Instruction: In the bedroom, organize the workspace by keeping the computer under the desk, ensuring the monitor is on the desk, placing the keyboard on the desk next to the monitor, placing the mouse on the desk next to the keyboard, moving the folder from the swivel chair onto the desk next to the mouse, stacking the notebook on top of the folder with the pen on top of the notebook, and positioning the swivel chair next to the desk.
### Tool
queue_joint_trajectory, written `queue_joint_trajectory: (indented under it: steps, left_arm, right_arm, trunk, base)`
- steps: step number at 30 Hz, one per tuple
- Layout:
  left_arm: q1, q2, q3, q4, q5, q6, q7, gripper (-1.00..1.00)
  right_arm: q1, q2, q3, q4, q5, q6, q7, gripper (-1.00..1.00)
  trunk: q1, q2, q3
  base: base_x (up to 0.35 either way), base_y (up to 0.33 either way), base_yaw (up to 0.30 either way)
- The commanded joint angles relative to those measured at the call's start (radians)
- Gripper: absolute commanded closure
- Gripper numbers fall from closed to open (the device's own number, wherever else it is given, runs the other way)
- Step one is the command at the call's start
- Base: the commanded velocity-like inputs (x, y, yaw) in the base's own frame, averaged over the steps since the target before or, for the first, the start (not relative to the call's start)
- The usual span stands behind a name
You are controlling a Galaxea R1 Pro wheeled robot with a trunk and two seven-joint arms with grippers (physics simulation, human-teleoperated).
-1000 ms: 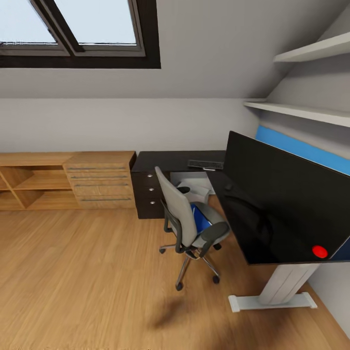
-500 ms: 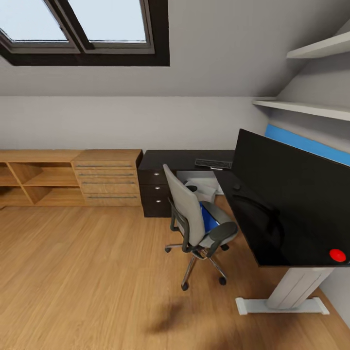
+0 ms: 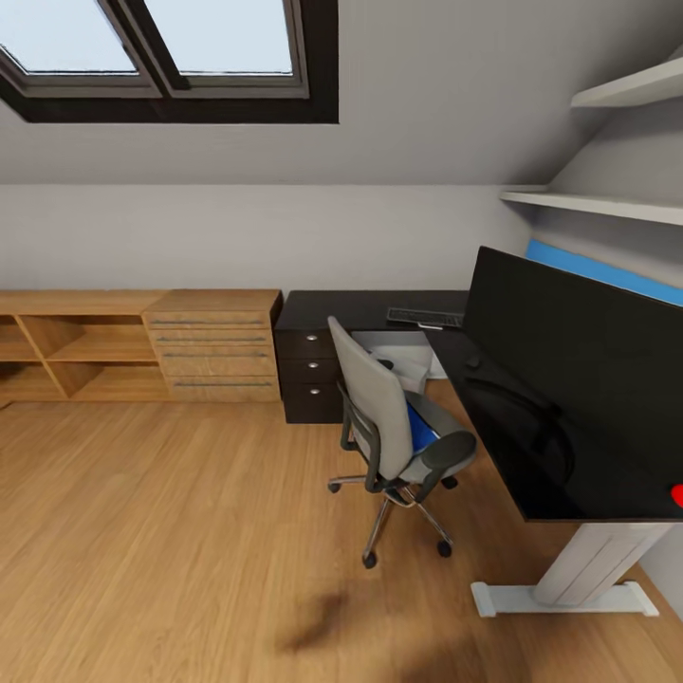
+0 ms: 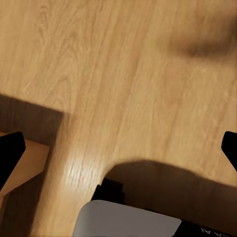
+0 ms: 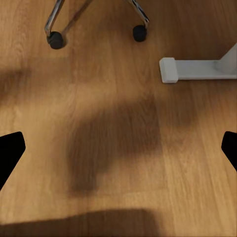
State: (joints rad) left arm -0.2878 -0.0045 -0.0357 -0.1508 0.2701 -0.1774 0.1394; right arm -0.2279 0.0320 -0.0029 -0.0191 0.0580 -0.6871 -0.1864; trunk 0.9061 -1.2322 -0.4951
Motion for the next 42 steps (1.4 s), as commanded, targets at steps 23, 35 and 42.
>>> queue_joint_trajectory:
  steps: [23,35,42]
  left_arm:
    - [-0.001,0.0,-0.004,0.0,0.005,-0.035,0.003,-1.0]
    - [-0.001,-0.002,-0.005,0.002,0.004,-0.128,-0.001,-1.0]
    - [-0.001,-0.009,-0.006,0.001,0.002,-0.133,0.0,-1.0]
  right_arm:
    - [-0.001,0.001,0.0,0.001,0.006,-0.002,-0.007,-1.0]
    - [-0.001,0.006,0.002,0.001,0.009,0.002,-0.006,-1.0]
    - [-0.001,0.004,0.001,0.0,0.008,0.0,-0.007,-1.0]
  trunk:
    - [0.088,-0.162,-0.068]
    - [0.134,-0.246,-0.106]
    - [0.161,-0.295,-0.128]
  base:
    - [0.0,0.001,-0.067]
    - [0.0,0.0,0.0]
    - [0.0,0.0,0.0]
